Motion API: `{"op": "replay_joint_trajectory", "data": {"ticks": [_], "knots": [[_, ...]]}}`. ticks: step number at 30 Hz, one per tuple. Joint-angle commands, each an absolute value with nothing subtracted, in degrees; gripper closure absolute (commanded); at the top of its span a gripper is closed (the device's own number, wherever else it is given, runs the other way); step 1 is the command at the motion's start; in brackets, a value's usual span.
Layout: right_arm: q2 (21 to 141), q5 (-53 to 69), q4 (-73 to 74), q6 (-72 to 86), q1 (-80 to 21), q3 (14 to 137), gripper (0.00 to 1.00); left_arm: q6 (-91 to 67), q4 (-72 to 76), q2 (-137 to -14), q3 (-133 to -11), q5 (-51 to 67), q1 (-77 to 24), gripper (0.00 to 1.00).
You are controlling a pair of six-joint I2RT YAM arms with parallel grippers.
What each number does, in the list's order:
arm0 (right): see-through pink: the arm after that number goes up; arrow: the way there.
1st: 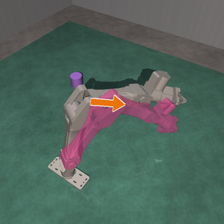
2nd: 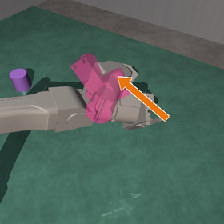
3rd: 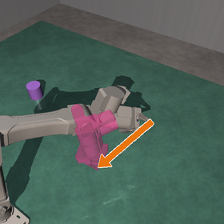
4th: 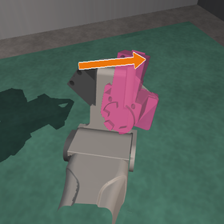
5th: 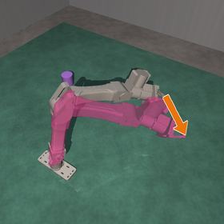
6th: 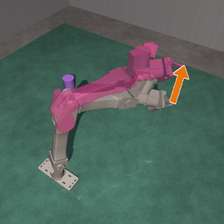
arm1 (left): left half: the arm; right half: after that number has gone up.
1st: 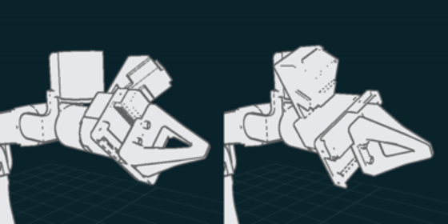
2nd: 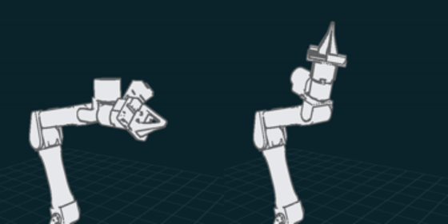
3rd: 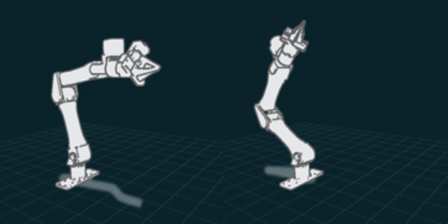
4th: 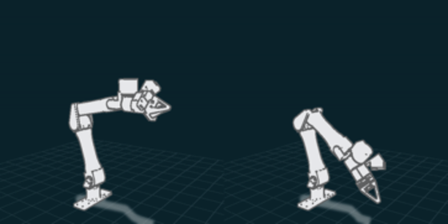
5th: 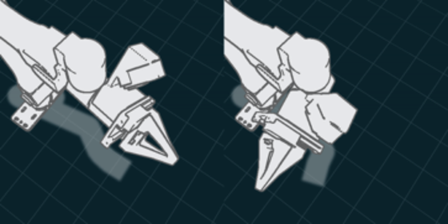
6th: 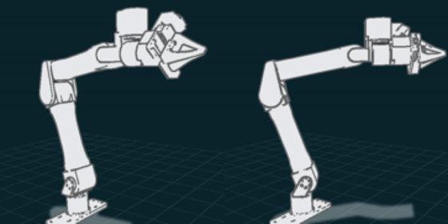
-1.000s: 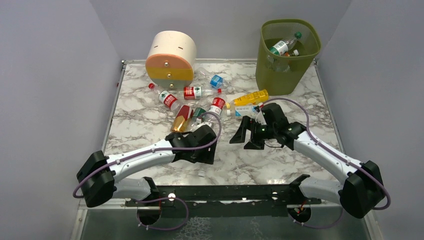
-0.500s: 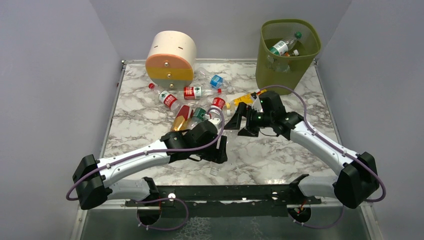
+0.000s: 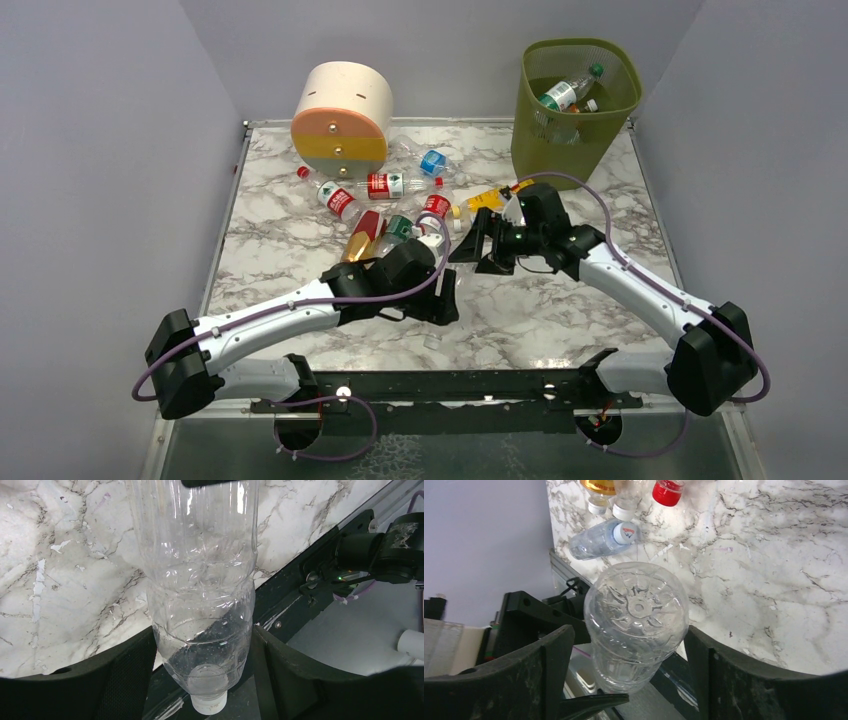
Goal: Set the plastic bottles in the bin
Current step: Pick up the plastic bottle at the center of the board.
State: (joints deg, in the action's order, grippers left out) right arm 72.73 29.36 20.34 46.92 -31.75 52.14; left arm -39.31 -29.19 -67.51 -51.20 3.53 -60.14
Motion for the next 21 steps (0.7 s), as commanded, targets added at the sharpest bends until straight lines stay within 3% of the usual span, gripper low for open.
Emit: {"op": "replay_joint_trajectory", "data": {"ticks": [1,3,8,13,21], "knots": [[71.1,31.4,18.7,46.6,-31.5,51.2,0.22,-38.8,-27.0,-67.8,-53.7,4.3,-60.5,0.32],[70.6,31.1,18.8,46.0,-31.5,51.2,0.29,-39.0,-26.9,-68.2,-53.8,4.2,-60.6,0.32],[70.3,30.7,19.3,45.6,-31.5,50.9,0.32,-38.7,-26.1,-69.4,-55.4,4.5,-60.7,0.32],[69.9,29.6,19.8,45.2,-31.5,51.4,0.48,-38.4,-26.1,-70.9,-56.9,5.2,-60.7,0.26],[71.2,25.0,23.4,42.5,-31.5,56.1,0.50,-36.6,-28.2,-68.4,-59.6,4.6,-60.7,0.11]]}}
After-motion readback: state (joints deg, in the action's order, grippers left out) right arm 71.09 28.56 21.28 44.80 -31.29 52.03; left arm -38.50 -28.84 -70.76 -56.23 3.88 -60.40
